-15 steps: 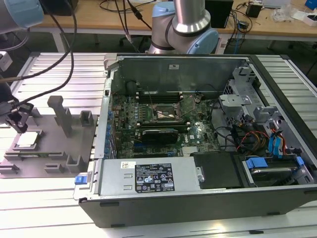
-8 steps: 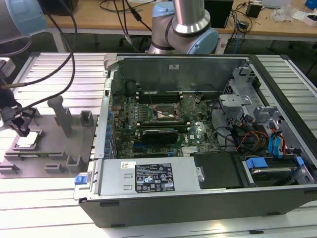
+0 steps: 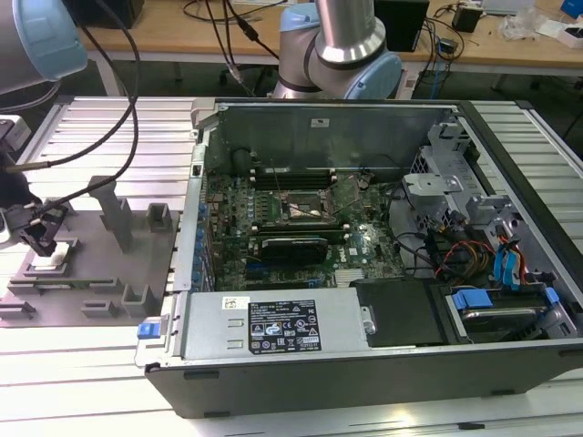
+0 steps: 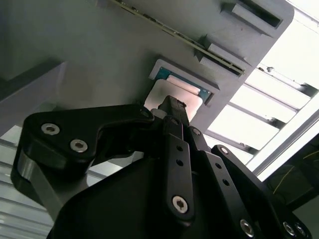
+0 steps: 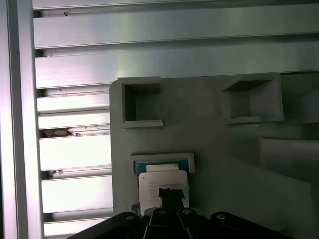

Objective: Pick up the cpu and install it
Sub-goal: 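Pick up the cpu and move it towards the insertion slot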

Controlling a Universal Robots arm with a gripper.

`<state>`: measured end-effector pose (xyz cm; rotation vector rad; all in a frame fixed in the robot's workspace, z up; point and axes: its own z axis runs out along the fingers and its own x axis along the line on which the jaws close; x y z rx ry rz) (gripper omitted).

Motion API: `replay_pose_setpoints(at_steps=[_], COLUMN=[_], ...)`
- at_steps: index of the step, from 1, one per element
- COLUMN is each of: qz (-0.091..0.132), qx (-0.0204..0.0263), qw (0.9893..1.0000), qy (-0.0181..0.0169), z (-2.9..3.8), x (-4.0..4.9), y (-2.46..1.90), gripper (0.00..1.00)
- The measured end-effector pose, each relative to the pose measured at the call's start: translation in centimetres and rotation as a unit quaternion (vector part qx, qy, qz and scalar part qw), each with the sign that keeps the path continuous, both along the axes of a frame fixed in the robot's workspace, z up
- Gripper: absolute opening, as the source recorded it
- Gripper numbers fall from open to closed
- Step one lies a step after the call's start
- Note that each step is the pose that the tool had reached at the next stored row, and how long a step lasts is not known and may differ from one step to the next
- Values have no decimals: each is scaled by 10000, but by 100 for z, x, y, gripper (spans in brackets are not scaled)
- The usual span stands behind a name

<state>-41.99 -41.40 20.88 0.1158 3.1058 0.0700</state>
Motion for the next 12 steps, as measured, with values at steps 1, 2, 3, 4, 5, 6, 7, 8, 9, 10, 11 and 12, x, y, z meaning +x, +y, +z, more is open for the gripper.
replay_pose_setpoints(at_steps=[1, 2, 3, 4, 5, 6, 7, 8, 9, 10, 11, 12], qz=[0, 0, 0, 0, 0, 0, 0, 0, 0, 0, 0, 0], qx=[0, 0, 0, 0, 0, 0, 1, 0, 0, 0, 0, 0], qw=[10000, 10000, 10000, 10000, 10000, 10000, 10000, 10000, 10000, 10000, 10000, 10000], qy=[0, 0, -1, -1, -1, -1, -1, -1, 0, 0, 0, -1], z=[0, 0, -1, -1, -1, -1, -1, -1, 0, 0, 0, -1], x=[0, 0, 0, -1, -1, -1, -1, -2, -2, -2, -2, -2], y=[0, 0, 0, 0, 0, 0, 0, 0, 0, 0, 0, 0], gripper=[11, 11, 11, 11, 17, 17, 23, 23, 36, 36, 42, 48])
